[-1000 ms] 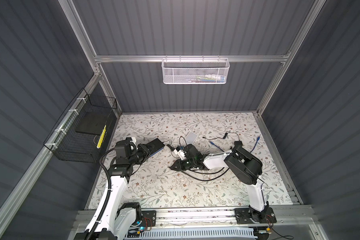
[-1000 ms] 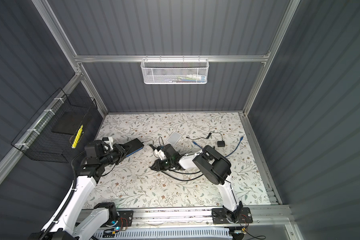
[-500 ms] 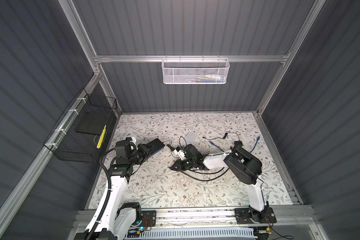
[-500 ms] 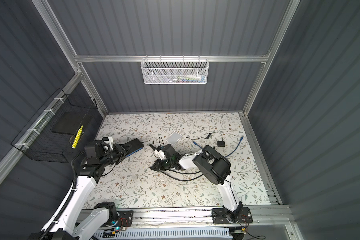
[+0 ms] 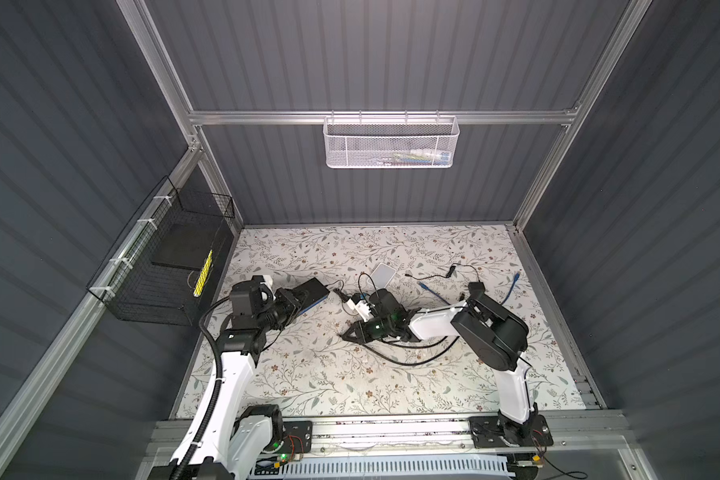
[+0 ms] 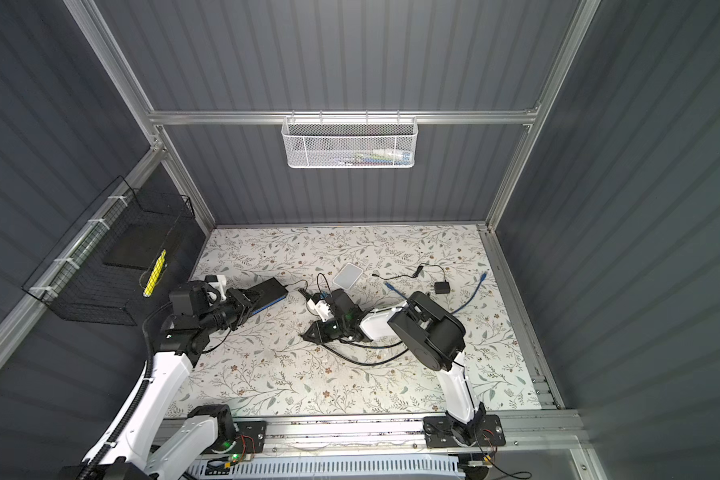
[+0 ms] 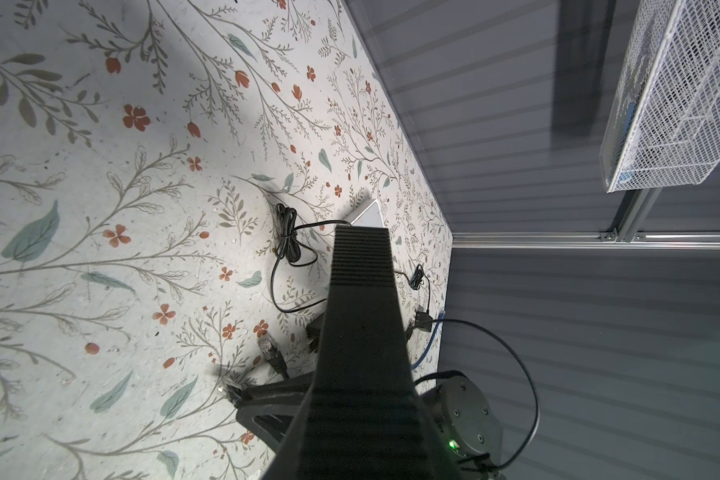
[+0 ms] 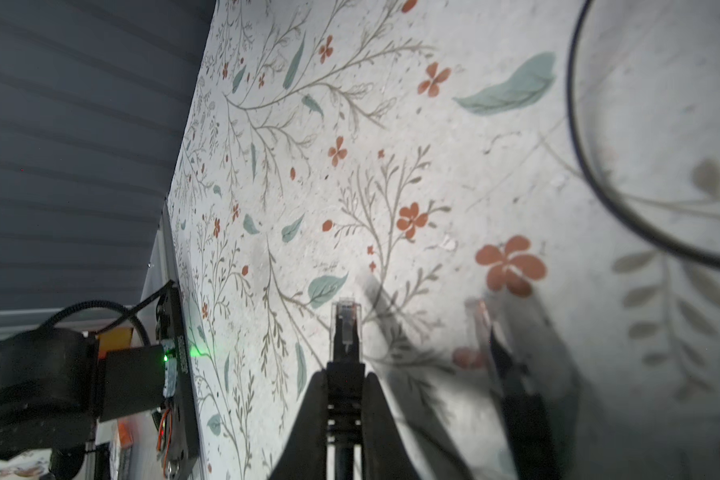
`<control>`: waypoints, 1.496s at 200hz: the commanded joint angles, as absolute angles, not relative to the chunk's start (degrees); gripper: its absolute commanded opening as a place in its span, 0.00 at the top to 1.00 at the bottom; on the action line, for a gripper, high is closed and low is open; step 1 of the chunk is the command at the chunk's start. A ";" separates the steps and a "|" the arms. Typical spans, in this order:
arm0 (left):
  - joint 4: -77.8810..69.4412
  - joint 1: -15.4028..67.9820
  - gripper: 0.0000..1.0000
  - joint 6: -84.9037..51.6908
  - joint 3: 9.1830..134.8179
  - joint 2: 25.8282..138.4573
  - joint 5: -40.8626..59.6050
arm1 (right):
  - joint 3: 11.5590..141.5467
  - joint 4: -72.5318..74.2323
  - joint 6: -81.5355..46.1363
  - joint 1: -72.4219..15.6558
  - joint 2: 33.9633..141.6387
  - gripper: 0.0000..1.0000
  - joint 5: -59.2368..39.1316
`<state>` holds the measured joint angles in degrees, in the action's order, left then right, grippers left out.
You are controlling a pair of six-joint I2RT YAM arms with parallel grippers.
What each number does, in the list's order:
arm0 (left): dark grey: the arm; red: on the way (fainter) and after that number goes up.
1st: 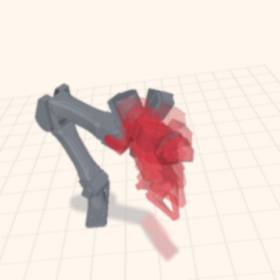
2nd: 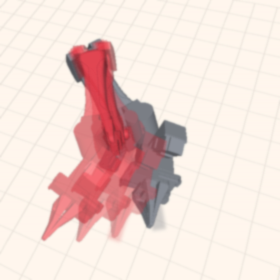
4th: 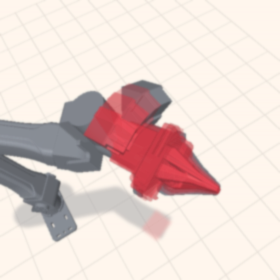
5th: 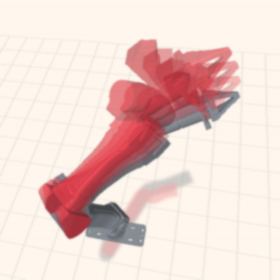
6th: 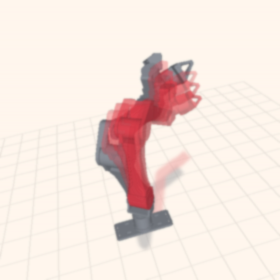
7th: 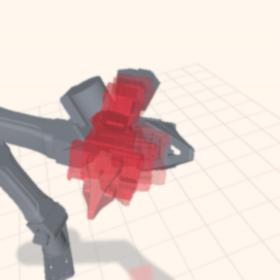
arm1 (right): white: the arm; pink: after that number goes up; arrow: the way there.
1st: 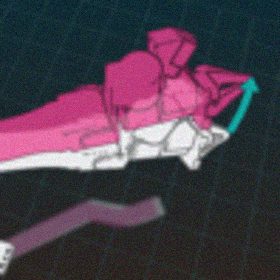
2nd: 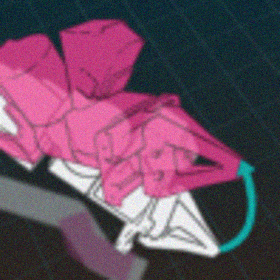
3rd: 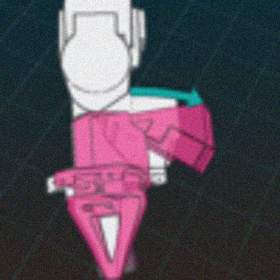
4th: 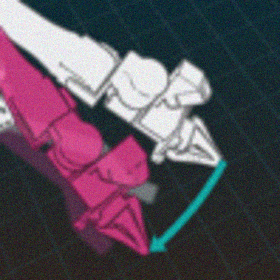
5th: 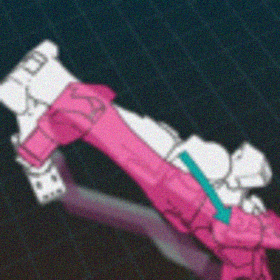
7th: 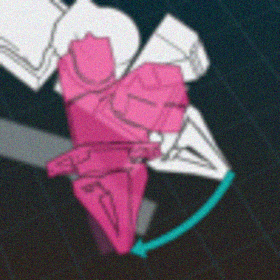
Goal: Insert the plug into the switch port
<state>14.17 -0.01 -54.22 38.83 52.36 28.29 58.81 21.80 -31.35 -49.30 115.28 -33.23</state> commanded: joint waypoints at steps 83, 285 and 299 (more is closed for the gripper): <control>8.36 -0.18 1.00 -59.92 39.79 53.40 30.22 | 49.67 22.63 2.66 -60.21 91.93 1.00 1.78; -0.89 0.88 1.00 -65.13 34.80 53.59 29.69 | 68.05 23.58 -3.06 -64.95 103.85 1.00 9.07; -0.93 0.88 1.00 -65.13 34.81 53.70 29.57 | 68.20 23.64 -3.21 -64.95 103.87 1.00 8.82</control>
